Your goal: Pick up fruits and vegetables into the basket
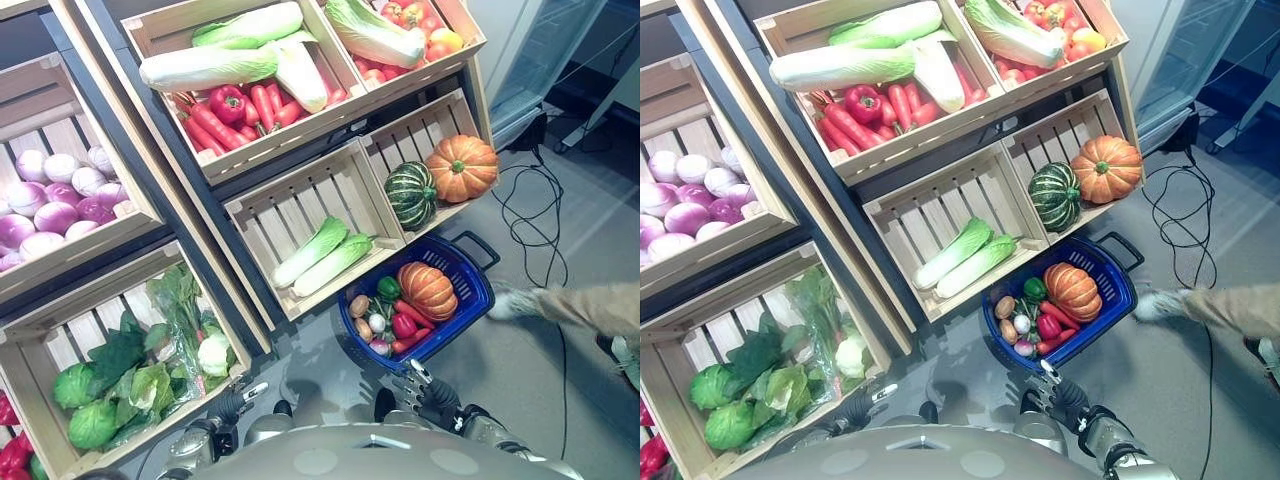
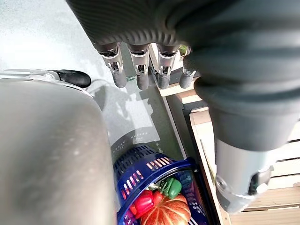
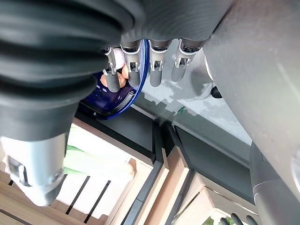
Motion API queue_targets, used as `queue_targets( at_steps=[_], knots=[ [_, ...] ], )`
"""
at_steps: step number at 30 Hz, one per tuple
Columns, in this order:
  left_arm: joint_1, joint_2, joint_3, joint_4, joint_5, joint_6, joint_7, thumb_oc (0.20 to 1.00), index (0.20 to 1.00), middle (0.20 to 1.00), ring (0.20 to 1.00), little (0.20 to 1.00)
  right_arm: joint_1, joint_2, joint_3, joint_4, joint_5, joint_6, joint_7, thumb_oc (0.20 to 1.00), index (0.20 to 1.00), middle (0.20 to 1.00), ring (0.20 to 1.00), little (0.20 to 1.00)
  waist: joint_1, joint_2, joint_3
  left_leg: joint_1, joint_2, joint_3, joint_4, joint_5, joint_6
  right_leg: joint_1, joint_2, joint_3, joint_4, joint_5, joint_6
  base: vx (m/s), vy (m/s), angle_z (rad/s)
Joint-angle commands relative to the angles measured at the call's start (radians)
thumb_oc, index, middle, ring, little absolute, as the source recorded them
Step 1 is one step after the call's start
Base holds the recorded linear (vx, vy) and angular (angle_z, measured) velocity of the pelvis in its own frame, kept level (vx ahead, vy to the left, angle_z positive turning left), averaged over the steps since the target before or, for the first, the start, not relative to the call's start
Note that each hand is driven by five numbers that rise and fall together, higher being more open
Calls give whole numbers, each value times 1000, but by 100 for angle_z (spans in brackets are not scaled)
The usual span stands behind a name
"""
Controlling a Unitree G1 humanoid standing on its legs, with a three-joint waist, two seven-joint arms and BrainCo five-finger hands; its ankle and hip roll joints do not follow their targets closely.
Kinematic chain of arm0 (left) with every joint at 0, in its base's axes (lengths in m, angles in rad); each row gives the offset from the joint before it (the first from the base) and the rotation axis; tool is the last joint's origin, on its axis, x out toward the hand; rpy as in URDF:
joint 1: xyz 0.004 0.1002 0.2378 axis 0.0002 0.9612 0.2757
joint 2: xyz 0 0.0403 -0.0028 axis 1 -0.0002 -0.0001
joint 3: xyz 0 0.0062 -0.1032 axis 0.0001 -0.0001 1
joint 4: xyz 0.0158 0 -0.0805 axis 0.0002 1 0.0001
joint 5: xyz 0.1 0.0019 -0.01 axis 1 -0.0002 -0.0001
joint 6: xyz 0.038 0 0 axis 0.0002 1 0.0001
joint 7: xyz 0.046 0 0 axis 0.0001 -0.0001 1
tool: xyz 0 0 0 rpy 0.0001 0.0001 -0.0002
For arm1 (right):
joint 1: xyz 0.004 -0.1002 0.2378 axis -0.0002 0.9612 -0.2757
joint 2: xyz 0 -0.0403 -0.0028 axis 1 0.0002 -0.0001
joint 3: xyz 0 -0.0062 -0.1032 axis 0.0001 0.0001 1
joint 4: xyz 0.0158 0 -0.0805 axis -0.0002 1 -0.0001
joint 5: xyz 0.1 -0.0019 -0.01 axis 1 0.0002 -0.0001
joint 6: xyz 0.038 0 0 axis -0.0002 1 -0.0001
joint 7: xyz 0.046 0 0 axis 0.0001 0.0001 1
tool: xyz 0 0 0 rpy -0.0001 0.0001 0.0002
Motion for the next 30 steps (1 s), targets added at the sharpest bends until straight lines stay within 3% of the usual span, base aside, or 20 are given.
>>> queue_targets(
  at_steps=[1, 8, 14, 20, 23, 27, 30],
  knots=[
    [-74, 4, -31, 32, 64, -83, 33, 1000, 1000, 1000, 1000, 1000, 0, 15, 53, 79, 3, -30, -9, 1000, 1000, 1000, 1000, 1000, 11, -37, 24, -39, -43, -8, 4, -61, 38, 64, -53, -46, 29, -98, 61, 3, -2, 4],
    [-82, 16, -30, -26, 51, -164, 102, 1000, 1000, 1000, 1000, 1000, -3, 9, 56, 39, 27, -131, -35, 1000, 1000, 1000, 1000, 1000, 12, -38, 33, -51, -40, -14, 4, -59, 34, 50, -54, -46, 39, -101, 62, 2, -7, 7],
    [-78, 68, -28, -240, 81, -235, 162, 1000, 1000, 1000, 1000, 1000, 8, -9, 48, -81, 77, -244, -81, 1000, 1000, 1000, 1000, 1000, 12, -42, 52, -60, -31, -18, 4, -57, 36, 34, -56, -36, 57, -107, 60, 23, -23, 2],
    [-25, 178, -21, -623, 62, -214, 195, 1000, 1000, 1000, 1000, 1000, 96, -37, 31, -393, 62, -283, -198, 1000, 1000, 1000, 1000, 1000, -3, -34, 68, -73, -18, -30, 12, -52, 39, 3, -57, -18, 111, -135, 51, 84, -14, 0],
    [-12, 216, -13, -737, 85, -232, 229, 1000, 1000, 1000, 1000, 1000, 136, -56, 32, -520, 39, -314, -252, 1000, 1000, 1000, 1000, 1000, -9, -27, 82, -99, -21, -40, 33, -51, 41, -36, -59, -12, 161, -156, 41, 13, 7, -1],
    [-45, 258, -26, -876, 87, -254, 290, 1000, 1000, 1000, 1000, 1000, 143, -93, 52, -693, 25, -343, -319, 1000, 1000, 1000, 1000, 1000, -28, -14, 138, -187, -32, -51, 102, -54, 41, -144, -63, -9, 246, -177, 23, -135, 18, -1],
    [-111, 287, -51, -958, 176, -256, 401, 1000, 1000, 1000, 1000, 1000, 134, -116, 65, -796, -8, -360, -366, 1000, 1000, 1000, 1000, 1000, -52, -3, 191, -250, -36, -49, 133, -42, 39, -229, -63, 2, 315, -194, 18, -115, 9, 5]
  ],
)
